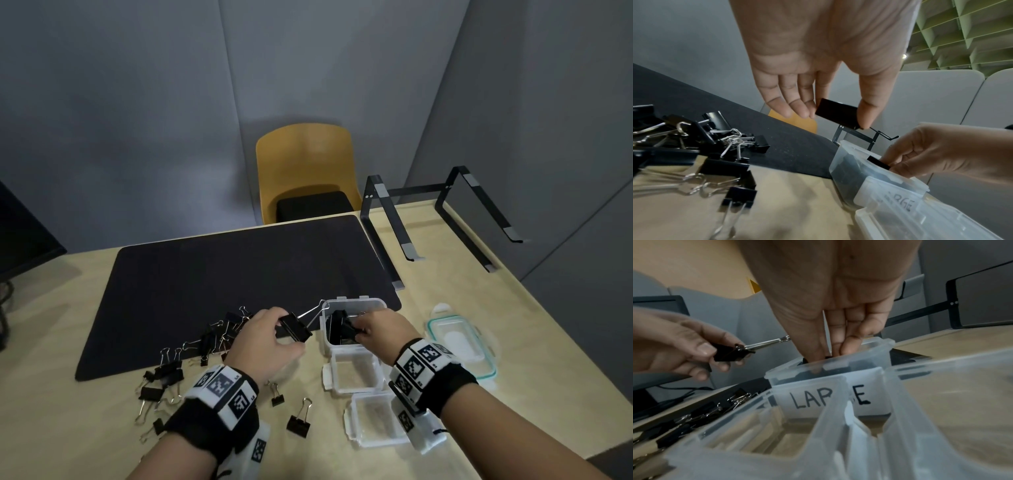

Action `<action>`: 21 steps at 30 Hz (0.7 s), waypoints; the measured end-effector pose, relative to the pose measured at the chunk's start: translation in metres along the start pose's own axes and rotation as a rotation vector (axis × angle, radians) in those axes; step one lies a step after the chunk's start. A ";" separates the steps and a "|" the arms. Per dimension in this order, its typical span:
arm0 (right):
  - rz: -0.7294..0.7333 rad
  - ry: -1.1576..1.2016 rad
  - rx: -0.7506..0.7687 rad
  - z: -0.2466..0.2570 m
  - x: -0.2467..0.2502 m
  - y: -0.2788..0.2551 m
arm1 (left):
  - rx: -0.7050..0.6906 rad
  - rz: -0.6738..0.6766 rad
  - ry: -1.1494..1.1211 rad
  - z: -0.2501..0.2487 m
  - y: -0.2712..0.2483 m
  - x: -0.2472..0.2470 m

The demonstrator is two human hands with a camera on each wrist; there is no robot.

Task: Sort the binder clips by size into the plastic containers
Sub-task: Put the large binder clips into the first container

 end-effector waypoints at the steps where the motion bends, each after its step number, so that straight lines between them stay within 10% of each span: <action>1: 0.006 -0.014 -0.006 0.001 -0.001 0.001 | -0.010 0.005 -0.001 -0.003 0.001 -0.001; 21: -0.029 0.047 0.027 -0.013 0.003 0.006 | -0.045 0.027 0.027 -0.031 0.031 -0.023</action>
Point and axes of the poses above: each hand's wrist, its own y-axis towards the middle knuckle, its own x-axis out of the back of the hand, z = x × y, the point moved 7 cm from there along y, towards the middle knuckle, and after that the axes turned 7 degrees about -y, right-handed, at the moved point
